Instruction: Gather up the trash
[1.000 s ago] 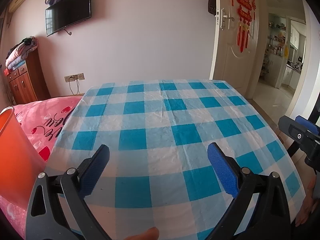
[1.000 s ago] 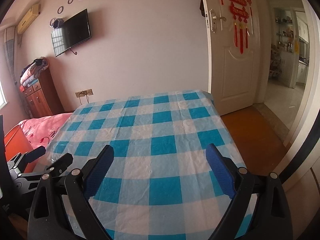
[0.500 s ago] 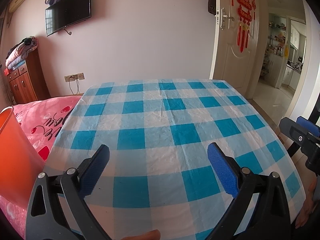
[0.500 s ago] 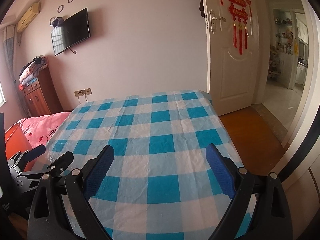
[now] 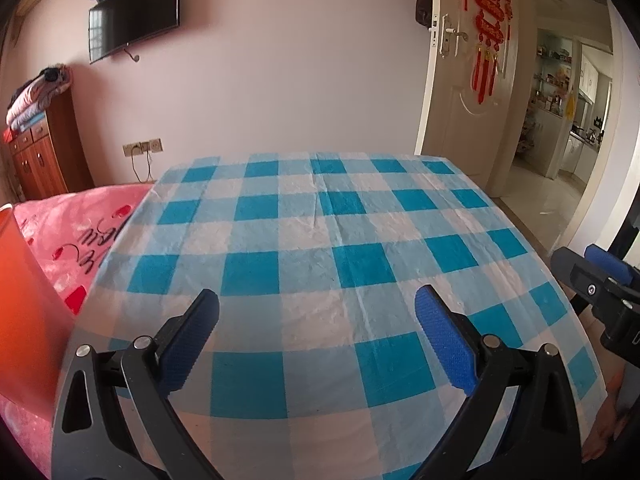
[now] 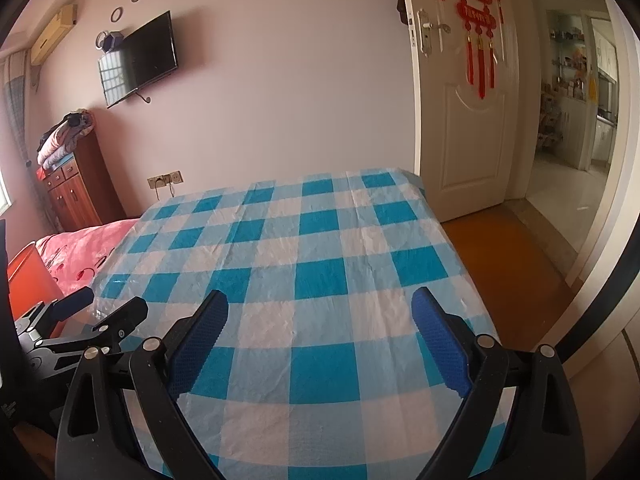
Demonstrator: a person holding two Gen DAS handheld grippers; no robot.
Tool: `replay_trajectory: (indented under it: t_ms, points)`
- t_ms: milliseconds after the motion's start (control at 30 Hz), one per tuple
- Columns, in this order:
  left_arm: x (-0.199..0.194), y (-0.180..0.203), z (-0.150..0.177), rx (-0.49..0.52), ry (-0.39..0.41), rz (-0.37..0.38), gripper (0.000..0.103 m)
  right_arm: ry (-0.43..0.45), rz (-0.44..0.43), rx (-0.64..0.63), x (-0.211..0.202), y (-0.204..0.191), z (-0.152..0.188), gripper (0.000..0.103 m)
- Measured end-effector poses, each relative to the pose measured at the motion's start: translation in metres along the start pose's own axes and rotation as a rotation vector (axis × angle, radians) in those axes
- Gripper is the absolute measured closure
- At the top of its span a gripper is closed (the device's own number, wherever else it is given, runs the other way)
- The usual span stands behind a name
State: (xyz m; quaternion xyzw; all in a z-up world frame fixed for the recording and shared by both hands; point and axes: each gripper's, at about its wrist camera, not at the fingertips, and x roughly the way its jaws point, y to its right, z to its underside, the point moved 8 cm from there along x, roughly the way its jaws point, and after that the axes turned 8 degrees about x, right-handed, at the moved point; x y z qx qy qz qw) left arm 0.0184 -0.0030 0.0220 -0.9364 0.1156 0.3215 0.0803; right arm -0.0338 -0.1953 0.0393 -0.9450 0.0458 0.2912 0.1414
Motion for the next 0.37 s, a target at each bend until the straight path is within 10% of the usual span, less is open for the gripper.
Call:
replay_trajectory:
  t_ms: [367]
  points:
    - [0.053, 0.008, 0.031, -0.024, -0.164, -0.013, 0.004, -0.141, 0.071, -0.01, 0.053, 0.017, 0.023, 0.011]
